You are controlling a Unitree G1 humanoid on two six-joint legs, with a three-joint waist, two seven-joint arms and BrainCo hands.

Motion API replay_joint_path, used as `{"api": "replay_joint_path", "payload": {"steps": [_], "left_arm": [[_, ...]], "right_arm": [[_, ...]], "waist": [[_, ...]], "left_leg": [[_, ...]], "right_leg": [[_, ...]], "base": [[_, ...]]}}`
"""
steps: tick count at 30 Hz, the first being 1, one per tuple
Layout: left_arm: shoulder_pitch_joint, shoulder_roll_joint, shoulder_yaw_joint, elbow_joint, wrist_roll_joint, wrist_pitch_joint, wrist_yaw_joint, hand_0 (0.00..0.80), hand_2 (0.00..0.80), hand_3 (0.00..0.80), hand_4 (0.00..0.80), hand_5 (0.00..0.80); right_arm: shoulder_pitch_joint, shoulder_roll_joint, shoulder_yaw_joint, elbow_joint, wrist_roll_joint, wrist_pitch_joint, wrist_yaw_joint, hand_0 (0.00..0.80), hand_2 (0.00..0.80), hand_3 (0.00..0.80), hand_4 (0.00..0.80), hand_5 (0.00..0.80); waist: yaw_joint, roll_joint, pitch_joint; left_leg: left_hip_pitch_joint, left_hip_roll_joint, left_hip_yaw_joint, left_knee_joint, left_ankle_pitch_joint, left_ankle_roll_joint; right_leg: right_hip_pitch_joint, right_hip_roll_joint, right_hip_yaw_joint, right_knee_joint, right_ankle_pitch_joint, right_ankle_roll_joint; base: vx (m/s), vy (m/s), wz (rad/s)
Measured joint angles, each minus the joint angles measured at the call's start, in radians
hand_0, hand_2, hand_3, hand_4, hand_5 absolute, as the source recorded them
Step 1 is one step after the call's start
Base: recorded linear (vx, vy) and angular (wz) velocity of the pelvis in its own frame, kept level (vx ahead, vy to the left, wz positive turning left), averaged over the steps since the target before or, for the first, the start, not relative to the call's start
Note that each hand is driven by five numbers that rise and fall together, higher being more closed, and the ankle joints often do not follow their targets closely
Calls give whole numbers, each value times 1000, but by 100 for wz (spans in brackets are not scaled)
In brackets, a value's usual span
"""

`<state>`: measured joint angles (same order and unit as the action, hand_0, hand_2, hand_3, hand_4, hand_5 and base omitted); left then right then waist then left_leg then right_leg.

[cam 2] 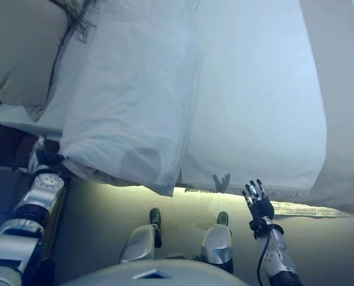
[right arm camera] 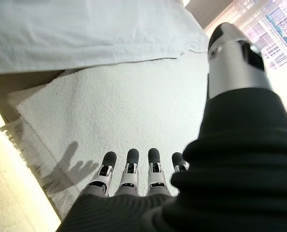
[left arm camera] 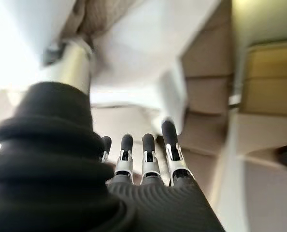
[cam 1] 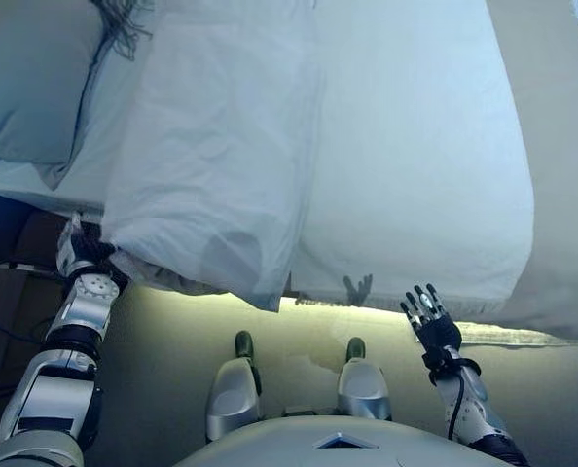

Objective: Make the bed neatly

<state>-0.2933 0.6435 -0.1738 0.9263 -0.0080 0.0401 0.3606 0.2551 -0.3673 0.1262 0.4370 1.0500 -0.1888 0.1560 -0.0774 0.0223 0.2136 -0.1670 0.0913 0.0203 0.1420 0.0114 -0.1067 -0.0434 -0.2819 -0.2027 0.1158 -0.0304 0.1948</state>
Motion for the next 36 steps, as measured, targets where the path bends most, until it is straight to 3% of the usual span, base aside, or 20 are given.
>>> {"api": "replay_joint_path", "payload": {"steps": [6,10,16,22,27,31,36], "left_arm": [[83,-69,-46,55,-97,-28,-232,0,0,0,0,0],[141,-92,-53,56,-106,-56,-326,0,0,0,0,0],[196,-88,-37,6,-145,-144,-353,0,0,0,0,0],[280,-84,-35,-216,-169,-233,-378,0,0,0,0,0],[299,-96,-31,-360,-326,-254,-401,0,0,0,0,0],[318,-167,24,-400,-458,-265,-429,0,0,0,0,0],[350,-221,25,-417,-485,-259,-459,0,0,0,0,0]], "right_arm": [[11,0,1,-52,-18,37,-31,0,0,0,0,0],[6,0,0,-73,-27,56,-58,0,0,0,0,0],[13,2,1,-113,-27,67,-101,0,0,0,0,0],[51,6,3,-116,-29,67,-120,0,0,0,0,0],[76,7,10,-107,-151,62,-153,0,0,0,0,0],[73,8,30,-76,-214,44,-165,0,0,0,0,0],[52,41,42,-41,-213,33,-159,0,0,0,0,0]], "waist": [[14,-1,-25],[14,-14,-33],[24,-21,-42],[46,-34,-83],[69,-38,-106],[71,-45,-131],[71,-67,-162]], "left_leg": [[0,-2,2,-21,16,4],[0,0,5,-30,21,8],[24,3,10,-65,38,6],[72,11,12,-157,79,-2],[113,25,14,-228,115,-15],[125,31,14,-229,112,-21],[141,51,32,-233,104,-25]], "right_leg": [[5,-2,0,-7,1,1],[5,-1,1,-8,0,-1],[14,0,0,-18,7,2],[42,14,-14,-56,14,-2],[67,34,-29,-90,22,-7],[93,45,-37,-121,31,-9],[111,62,-33,-141,36,-18]], "base": [[-38,0,9],[-12,-3,3],[-9,-25,-1],[-4,-64,3],[-29,-67,2],[-2,-80,0],[3,-57,-6]]}}
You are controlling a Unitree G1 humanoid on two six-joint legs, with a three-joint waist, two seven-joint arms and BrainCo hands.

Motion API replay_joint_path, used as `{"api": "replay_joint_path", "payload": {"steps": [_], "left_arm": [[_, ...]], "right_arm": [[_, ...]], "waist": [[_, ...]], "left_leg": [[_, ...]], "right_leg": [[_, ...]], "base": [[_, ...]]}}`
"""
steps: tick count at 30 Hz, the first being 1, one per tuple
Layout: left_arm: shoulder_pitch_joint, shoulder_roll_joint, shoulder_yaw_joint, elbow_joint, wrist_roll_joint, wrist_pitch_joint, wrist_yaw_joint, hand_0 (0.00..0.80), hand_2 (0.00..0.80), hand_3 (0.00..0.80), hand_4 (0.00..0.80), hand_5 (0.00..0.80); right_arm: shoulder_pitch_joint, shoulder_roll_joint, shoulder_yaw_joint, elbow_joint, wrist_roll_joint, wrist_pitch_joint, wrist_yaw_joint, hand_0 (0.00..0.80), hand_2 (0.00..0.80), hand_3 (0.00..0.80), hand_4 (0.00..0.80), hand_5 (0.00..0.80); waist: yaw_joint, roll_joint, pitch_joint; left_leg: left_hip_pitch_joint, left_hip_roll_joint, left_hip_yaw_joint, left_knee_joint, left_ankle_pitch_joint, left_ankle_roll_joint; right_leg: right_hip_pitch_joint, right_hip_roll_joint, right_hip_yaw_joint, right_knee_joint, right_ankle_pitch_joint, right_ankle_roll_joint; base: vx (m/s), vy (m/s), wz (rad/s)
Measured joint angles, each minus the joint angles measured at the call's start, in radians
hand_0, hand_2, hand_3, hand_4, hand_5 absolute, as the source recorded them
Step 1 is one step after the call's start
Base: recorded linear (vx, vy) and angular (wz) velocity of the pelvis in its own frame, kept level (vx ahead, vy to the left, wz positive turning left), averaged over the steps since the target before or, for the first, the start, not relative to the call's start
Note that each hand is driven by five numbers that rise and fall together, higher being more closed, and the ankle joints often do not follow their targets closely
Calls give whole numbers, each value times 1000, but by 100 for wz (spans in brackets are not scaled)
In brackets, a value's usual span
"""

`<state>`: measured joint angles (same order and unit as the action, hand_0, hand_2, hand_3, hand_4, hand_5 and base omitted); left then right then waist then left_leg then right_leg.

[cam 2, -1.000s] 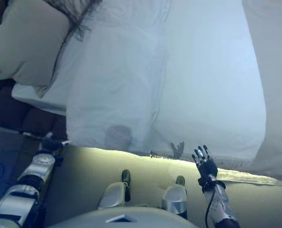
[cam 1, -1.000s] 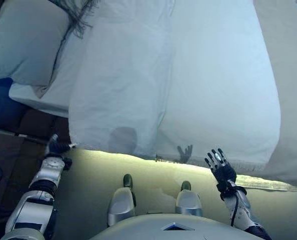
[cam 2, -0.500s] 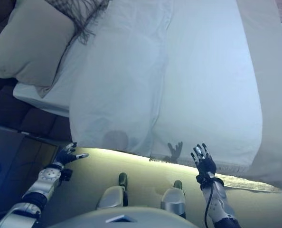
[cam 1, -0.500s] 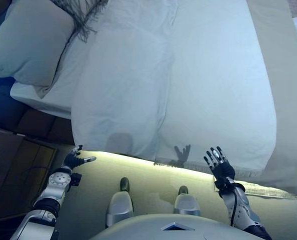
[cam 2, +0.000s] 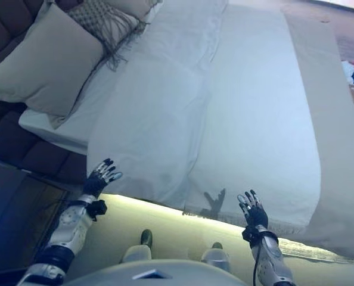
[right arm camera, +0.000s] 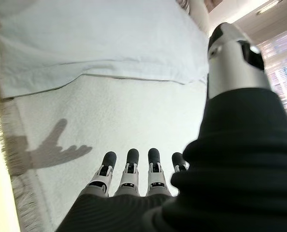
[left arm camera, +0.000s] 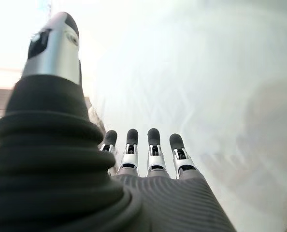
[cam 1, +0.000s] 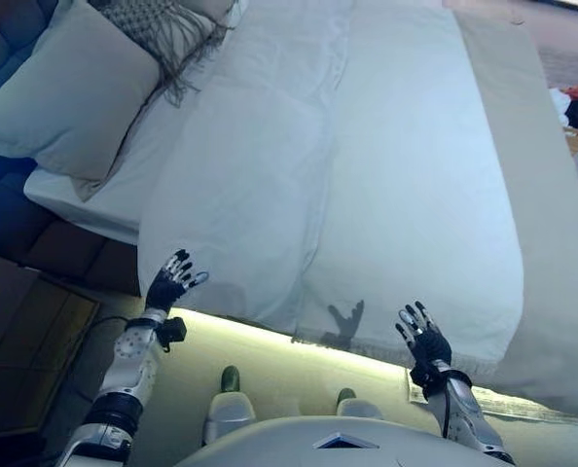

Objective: Make the bed neatly

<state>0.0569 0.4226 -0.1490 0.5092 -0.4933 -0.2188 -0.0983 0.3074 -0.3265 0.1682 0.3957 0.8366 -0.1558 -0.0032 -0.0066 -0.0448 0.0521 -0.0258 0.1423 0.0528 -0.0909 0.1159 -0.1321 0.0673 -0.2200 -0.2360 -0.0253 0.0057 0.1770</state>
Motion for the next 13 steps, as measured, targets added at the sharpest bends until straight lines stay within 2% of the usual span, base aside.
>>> {"api": "replay_joint_path", "payload": {"steps": [5,8,13], "left_arm": [[20,-13,0,-84,-42,38,-30,0,0,0,0,0],[28,-14,2,-106,-52,45,-38,0,0,0,0,0],[60,-15,3,-132,-59,79,-37,0,0,0,0,0]], "right_arm": [[-13,27,1,43,23,-11,-4,0,0,0,0,0],[-10,43,2,46,33,-15,-4,0,0,0,0,0],[-15,40,2,47,35,-15,-4,0,0,0,0,0]], "waist": [[6,-5,-16],[22,5,-22],[24,26,-49]], "left_leg": [[16,6,16,0,-2,-3],[30,10,26,-1,-6,-7],[32,10,25,-1,-8,-9]], "right_leg": [[10,6,11,-14,8,-3],[21,7,12,-22,10,-5],[32,9,7,-36,15,-4]], "base": [[20,-17,-9],[23,3,-9],[4,1,-1]]}}
